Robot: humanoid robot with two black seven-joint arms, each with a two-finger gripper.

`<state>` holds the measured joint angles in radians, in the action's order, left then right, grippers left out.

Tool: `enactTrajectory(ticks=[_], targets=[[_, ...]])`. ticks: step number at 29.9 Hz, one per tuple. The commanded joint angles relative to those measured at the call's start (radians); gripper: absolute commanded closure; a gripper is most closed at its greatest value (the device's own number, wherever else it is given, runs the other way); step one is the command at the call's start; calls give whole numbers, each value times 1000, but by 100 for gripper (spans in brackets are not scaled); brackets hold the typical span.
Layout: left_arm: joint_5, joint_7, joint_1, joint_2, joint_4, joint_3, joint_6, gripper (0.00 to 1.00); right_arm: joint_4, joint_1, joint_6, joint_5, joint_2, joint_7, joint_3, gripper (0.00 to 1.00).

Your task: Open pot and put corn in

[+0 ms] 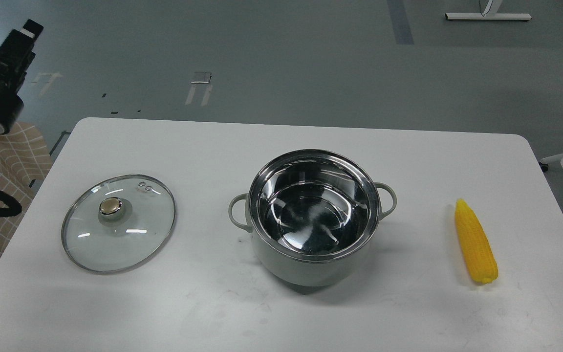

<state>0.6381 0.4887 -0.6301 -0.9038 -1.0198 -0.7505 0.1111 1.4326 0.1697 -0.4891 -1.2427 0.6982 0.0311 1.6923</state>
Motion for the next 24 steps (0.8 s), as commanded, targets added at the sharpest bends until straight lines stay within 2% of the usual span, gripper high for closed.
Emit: enactTrajectory(ticks=[1, 3, 5, 6, 7, 10, 15, 18, 24], targets=[[-156, 0, -109, 37, 49, -1, -114, 10, 74, -30, 0, -178, 24, 21, -17, 0], [-250, -36, -172, 69, 87, -13, -191, 8, 100, -30, 0, -321, 32, 21, -74, 0], [-397, -157, -203, 120, 148, -84, -282, 3, 118, -33, 0, -426, 32, 21, -126, 0], [-431, -188, -203, 134, 161, -108, -303, 3, 120, -36, 0, -435, 30, 21, -134, 0], [-469, -238, -204, 160, 180, -160, -332, 2, 121, -42, 0, -449, 29, 21, -157, 0], [-486, -292, -201, 204, 193, -245, -367, 2, 121, -65, 0, -507, 29, 21, -207, 0], [-486, -288, -194, 238, 193, -260, -396, 2, 118, -102, 0, -629, 21, 19, -279, 0], [-486, -283, -192, 240, 191, -253, -398, 2, 86, -110, 0, -713, -25, 19, -342, 0], [-434, -223, -194, 233, 190, -247, -424, 2, 28, -113, 0, -739, -69, 18, -436, 1]])
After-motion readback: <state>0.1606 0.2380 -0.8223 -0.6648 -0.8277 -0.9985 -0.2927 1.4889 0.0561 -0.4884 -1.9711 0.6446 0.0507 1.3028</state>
